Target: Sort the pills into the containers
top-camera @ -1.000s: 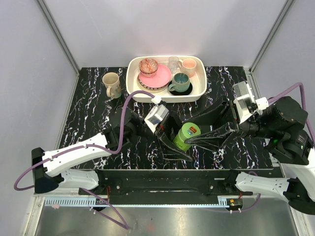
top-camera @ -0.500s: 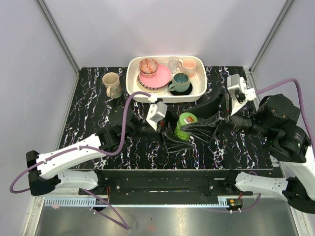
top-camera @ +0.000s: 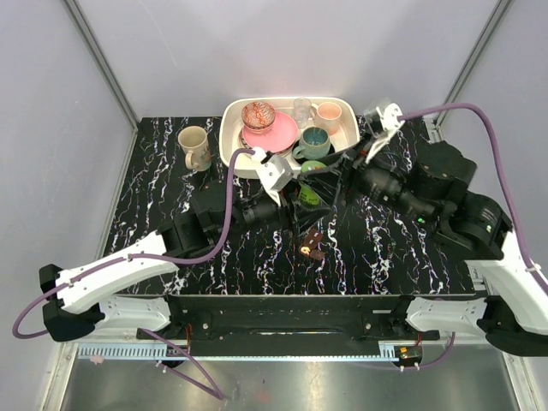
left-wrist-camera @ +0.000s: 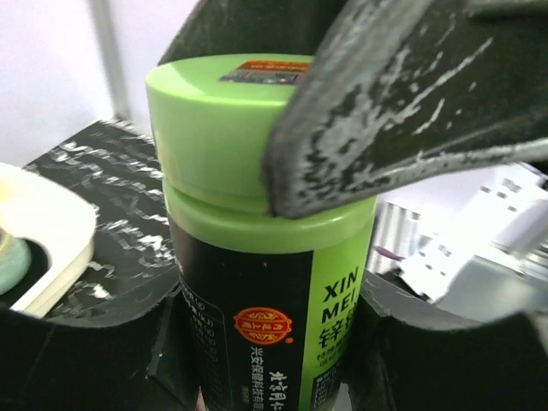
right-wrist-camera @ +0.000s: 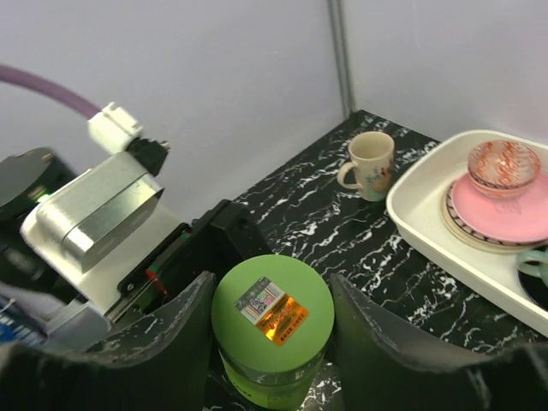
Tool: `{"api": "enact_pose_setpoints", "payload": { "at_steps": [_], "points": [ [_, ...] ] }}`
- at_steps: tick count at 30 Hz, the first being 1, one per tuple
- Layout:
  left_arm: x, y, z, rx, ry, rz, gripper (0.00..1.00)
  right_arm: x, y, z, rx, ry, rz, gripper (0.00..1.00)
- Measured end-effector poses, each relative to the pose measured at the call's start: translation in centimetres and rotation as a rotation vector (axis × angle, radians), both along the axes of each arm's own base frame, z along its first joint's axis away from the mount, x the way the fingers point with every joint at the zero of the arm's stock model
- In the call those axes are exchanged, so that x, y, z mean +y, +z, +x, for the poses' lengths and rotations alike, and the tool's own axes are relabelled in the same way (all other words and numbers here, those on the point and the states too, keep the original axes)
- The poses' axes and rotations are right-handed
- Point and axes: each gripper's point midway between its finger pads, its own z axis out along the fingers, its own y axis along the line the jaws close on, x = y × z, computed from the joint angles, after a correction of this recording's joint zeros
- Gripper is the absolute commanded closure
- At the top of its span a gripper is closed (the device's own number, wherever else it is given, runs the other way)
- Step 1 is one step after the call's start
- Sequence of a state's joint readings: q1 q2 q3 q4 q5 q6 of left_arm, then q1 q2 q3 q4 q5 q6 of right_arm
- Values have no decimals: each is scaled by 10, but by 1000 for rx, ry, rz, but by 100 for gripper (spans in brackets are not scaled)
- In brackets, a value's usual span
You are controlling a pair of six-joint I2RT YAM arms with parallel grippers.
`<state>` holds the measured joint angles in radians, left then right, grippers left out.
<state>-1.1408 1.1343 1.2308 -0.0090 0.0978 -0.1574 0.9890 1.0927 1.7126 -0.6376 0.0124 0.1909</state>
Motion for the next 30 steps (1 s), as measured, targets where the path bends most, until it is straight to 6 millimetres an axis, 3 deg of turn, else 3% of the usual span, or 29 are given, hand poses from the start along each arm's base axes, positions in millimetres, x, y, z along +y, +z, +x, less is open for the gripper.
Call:
{"api": "enact_pose_setpoints", "payload": {
  "at_steps": [3, 5, 6, 7, 11, 15, 22, 26, 30],
  "points": [
    [7, -4, 24, 7, 140, 13, 100, 5, -4, 21, 41, -92, -9, 100],
    [11, -7, 40, 11, 231, 20, 100, 5, -4, 34, 64, -160, -10, 79],
    [13, -8, 46, 12, 266, 24, 100, 6, -5, 40, 76, -189, -13, 64],
    [15, -9, 52, 11, 300, 29, 100, 7, -6, 45, 87, -215, -16, 43],
    [16, -9, 64, 6, 365, 34, 100, 6, -12, 54, 111, -268, -42, 17],
    [18, 4, 62, -2, 364, -12, 100, -2, -11, 48, 94, -256, -41, 8],
    [24, 25, 49, 33, 319, -119, 100, -30, 0, 6, -16, -120, 14, 5],
    [27, 31, 30, 33, 225, -156, 100, -41, 13, -17, -101, -35, 58, 7],
    [17, 40, 0, 5, 50, -174, 100, -45, 28, -41, -183, 69, 90, 6]
  ]
}}
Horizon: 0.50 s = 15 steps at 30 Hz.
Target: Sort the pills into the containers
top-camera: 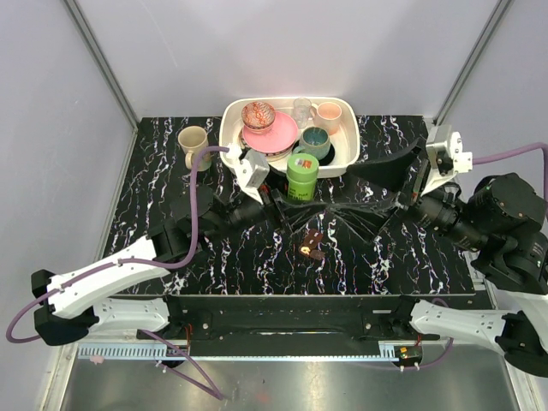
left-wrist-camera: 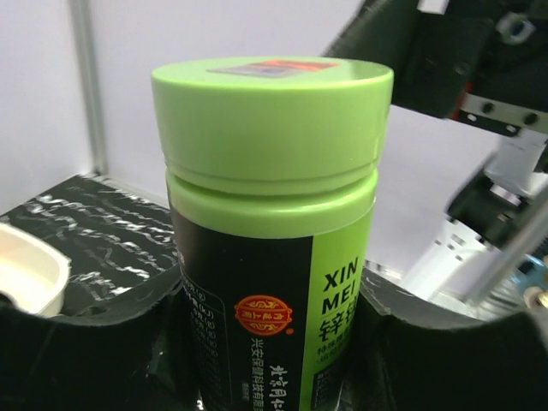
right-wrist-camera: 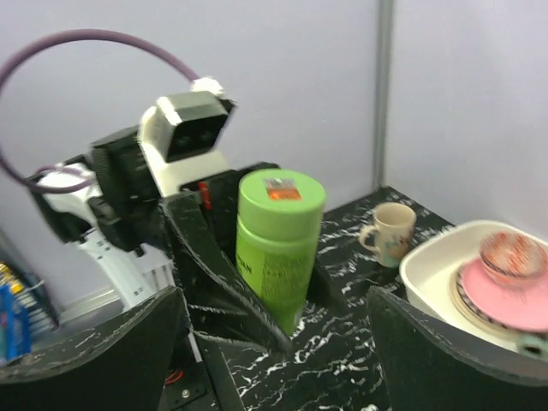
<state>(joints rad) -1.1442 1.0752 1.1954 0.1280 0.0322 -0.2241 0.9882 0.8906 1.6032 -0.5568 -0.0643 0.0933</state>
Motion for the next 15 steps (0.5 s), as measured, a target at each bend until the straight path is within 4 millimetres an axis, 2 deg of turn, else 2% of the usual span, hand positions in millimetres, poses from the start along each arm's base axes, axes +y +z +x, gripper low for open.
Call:
{"api": "enact_pose_setpoints", "payload": {
  "at_steps": [5, 9, 15],
  "points": [
    [-10, -3, -27, -33, -161, 20, 100, 14, 0, -19, -43, 134, -22, 6],
    [-15, -8, -43, -50, -256, 39, 100, 24, -5, -26, -49, 204, -45, 7],
    [-18, -11, -60, -75, -349, 52, 100, 28, -7, -30, -49, 240, -54, 18]
  ]
}}
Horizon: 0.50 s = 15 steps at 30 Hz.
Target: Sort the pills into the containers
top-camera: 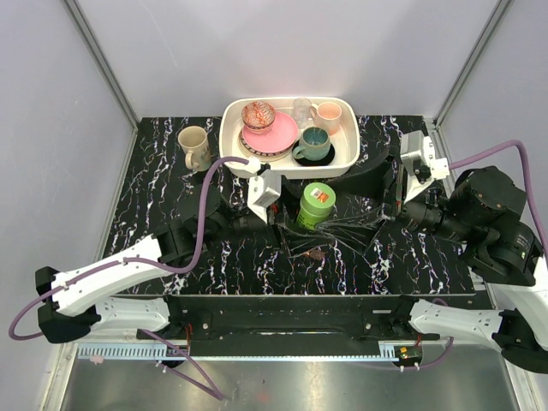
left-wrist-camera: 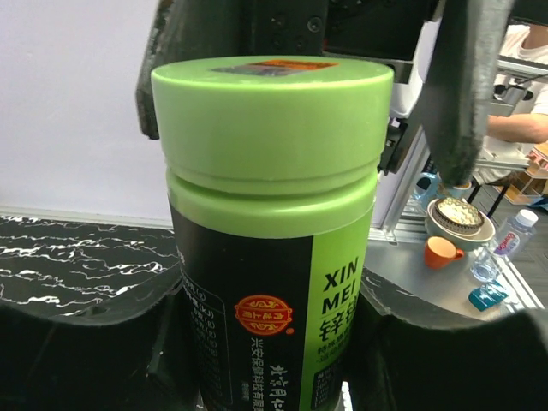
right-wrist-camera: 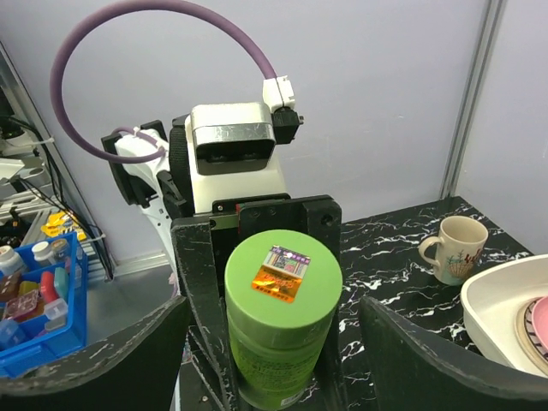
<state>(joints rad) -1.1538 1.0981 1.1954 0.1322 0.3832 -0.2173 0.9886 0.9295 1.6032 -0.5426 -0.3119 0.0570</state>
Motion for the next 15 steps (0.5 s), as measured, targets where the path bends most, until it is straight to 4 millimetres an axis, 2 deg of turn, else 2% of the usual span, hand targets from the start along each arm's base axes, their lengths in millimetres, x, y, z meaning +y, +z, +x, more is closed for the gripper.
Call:
{"api": "enact_pose_setpoints", "payload": {
  "at_steps": [5, 15],
  "points": [
    [-3, -2, -10, -15, -51, 7, 100, 2, 1, -5, -1, 29, 6, 23],
    [-5, -4, -19, -30, -90, 11, 100, 8, 8, -11, 7, 81, 39, 37]
  ]
}}
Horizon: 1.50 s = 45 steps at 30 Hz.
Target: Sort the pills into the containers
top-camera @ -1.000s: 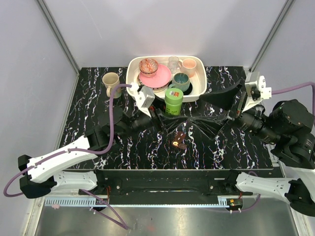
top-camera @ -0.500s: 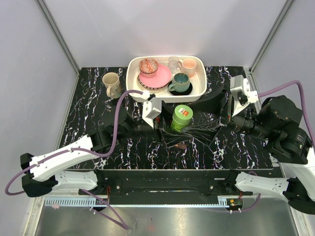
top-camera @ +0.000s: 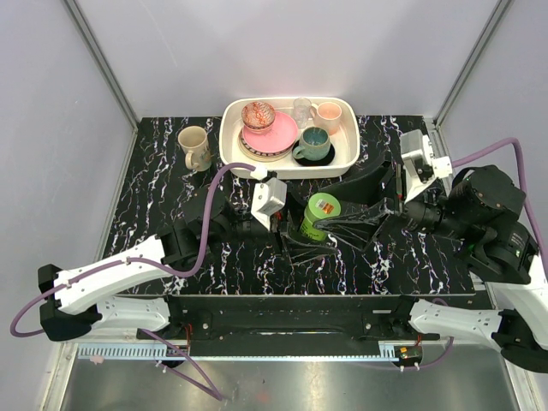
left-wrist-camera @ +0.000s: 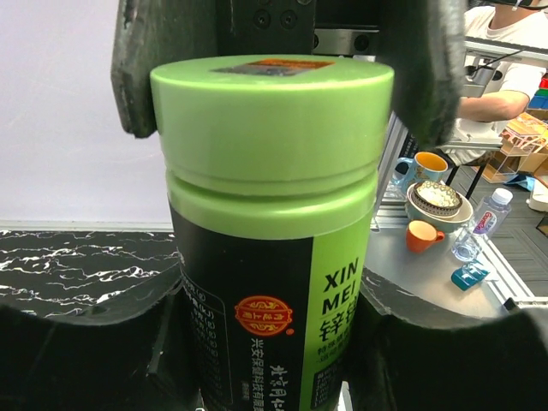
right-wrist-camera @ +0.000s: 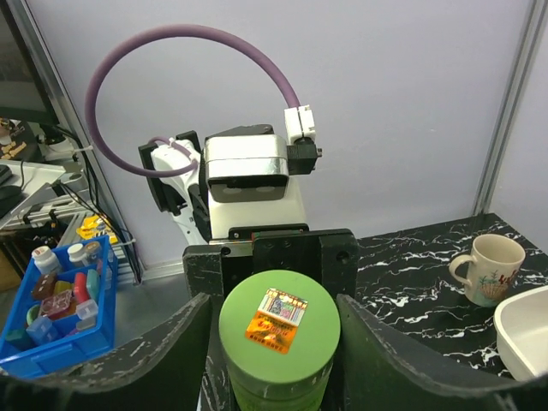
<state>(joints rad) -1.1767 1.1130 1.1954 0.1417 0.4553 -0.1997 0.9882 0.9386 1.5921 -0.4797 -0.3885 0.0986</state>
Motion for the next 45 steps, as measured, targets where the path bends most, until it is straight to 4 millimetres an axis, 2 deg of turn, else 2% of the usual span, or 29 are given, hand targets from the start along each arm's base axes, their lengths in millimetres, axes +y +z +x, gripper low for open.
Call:
{"api": "enact_pose_setpoints", "payload": {
  "at_steps": [3, 5, 7, 8, 9, 12, 15, 18, 20, 24, 25, 28, 29, 33, 36, 42, 45],
  "points": [
    [0, 0, -1, -2, -3, -2, 100, 3, -1, 0, 5, 6, -1, 40],
    [0, 0, -1, -4, -6, -2, 100, 4, -1, 1, 6, 7, 0, 51],
    [0, 0, -2, -5, -9, -2, 100, 4, -1, 1, 5, 7, 1, 68],
    [0, 1, -2, -7, -10, -2, 100, 4, -1, 1, 5, 6, 2, 81],
    [0, 1, -2, -9, -11, -3, 100, 4, -1, 1, 6, 6, 4, 84],
    [0, 1, -1, -10, -3, -5, 100, 4, 0, 3, 3, -1, 5, 89],
    [-1, -1, 7, -11, 45, 1, 100, 4, -2, 9, 13, -32, 4, 98],
    [-1, -4, 24, -9, 139, 22, 100, 5, -6, 26, 43, -115, -4, 99],
    [2, -4, 43, -3, 247, 46, 100, 5, -6, 45, 76, -208, -1, 99],
    [10, -3, 93, -3, 521, 90, 100, 5, -5, 90, 154, -425, 20, 88],
    [11, -4, 104, -6, 577, 103, 100, 3, -3, 97, 167, -467, 29, 64],
    [14, -7, 134, -25, 740, 142, 100, 0, -4, 120, 200, -586, 40, 26],
    [15, -9, 141, -33, 778, 155, 100, -1, -5, 124, 210, -613, 42, 22],
    [16, -13, 146, -41, 810, 171, 100, -5, -2, 119, 208, -600, 59, 14],
    [17, -10, 137, -46, 758, 148, 100, -22, 10, 99, 179, -545, 123, 13],
    [14, -5, 93, -33, 522, 87, 100, -57, 42, 55, 88, -435, 242, 16],
    [12, -4, 69, -34, 396, 65, 100, -60, 50, 36, 38, -352, 254, 18]
  ]
}}
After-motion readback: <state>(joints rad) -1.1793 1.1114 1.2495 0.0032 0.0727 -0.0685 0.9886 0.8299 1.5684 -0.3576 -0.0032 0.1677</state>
